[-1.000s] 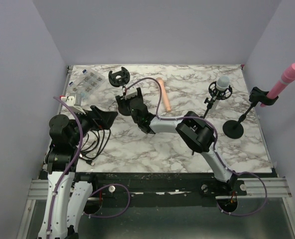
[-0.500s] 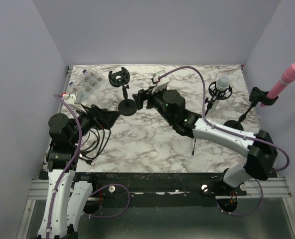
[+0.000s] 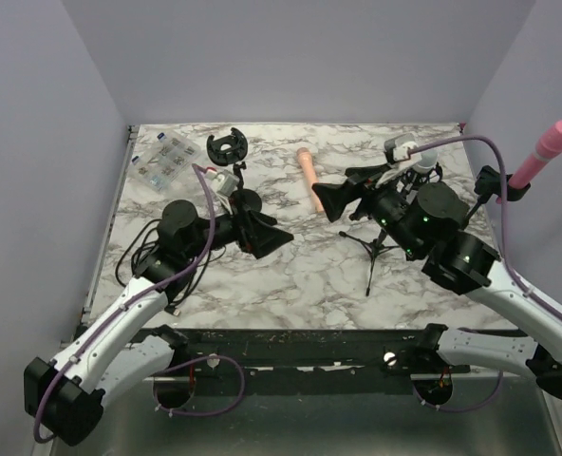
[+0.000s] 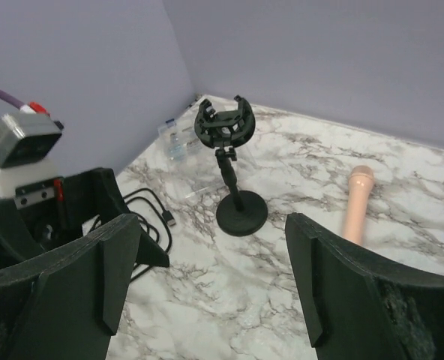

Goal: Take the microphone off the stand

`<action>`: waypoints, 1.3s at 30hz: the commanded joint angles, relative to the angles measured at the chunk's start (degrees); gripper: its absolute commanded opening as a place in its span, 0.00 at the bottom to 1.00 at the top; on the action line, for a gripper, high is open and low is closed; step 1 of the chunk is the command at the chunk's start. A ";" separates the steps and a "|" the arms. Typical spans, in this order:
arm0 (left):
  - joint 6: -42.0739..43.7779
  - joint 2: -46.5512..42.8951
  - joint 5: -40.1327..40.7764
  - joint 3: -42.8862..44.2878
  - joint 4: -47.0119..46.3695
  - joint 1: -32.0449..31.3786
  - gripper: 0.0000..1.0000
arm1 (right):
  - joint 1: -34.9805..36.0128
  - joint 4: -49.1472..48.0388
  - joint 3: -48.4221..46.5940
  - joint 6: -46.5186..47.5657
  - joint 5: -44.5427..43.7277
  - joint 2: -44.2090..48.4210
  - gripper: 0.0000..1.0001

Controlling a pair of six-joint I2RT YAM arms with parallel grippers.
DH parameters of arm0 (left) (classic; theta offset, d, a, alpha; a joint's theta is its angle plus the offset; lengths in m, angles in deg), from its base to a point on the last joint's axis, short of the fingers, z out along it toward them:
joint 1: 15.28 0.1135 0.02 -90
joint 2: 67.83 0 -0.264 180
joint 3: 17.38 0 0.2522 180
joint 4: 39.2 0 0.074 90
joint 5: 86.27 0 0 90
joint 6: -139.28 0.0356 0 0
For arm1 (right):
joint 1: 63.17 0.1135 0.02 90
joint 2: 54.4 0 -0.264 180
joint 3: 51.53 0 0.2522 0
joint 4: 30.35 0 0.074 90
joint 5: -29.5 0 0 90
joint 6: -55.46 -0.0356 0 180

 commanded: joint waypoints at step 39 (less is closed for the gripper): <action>25.99 60.12 28.46 37.75 -26.73 -32.73 0.49 | 0.04 6.55 5.20 2.72 -13.53 22.02 0.87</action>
